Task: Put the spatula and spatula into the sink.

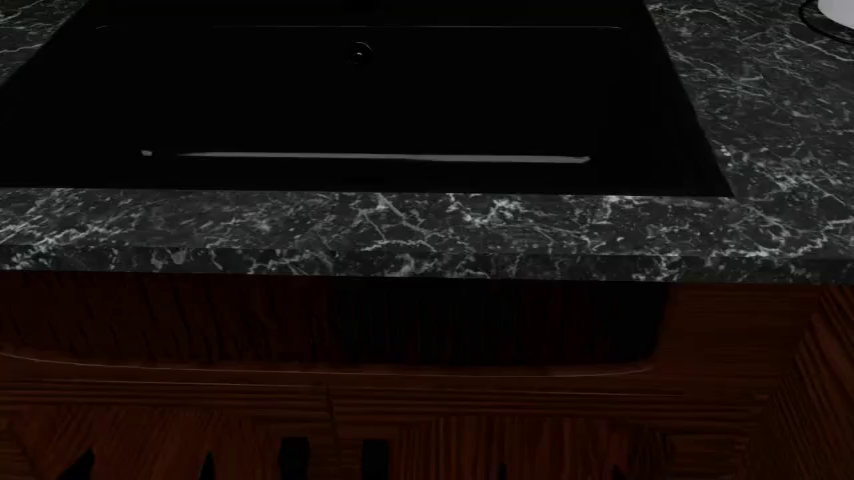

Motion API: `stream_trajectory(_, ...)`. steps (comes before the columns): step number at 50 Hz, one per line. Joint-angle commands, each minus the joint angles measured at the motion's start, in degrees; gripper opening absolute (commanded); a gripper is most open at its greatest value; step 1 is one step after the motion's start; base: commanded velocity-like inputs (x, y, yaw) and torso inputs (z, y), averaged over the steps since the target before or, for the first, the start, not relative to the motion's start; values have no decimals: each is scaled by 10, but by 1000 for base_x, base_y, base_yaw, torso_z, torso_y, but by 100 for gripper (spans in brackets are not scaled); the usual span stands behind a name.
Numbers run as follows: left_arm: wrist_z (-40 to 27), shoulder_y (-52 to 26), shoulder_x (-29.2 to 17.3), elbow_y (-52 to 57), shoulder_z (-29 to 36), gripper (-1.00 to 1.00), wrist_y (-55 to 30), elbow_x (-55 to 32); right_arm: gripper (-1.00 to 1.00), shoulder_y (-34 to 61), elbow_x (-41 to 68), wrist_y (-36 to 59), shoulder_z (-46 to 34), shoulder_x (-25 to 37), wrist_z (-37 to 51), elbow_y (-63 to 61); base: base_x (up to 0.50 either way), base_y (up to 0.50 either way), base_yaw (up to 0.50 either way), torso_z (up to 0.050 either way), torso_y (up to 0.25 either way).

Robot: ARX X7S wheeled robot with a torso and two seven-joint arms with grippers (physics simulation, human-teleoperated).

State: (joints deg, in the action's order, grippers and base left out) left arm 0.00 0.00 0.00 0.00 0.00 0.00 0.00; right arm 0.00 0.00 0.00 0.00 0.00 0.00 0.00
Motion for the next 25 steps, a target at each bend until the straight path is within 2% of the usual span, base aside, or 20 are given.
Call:
stream_trajectory(1, -6, 0, -6, 0, 6, 100, 0, 0, 100, 0, 0, 0, -7, 5, 7, 0, 0, 0, 0, 0, 0)
stream_trajectory(25, -39, 0, -38, 16, 45, 100, -11, -46, 100, -5, 41, -10, -46, 37, 44, 5, 0, 0, 0, 0, 0)
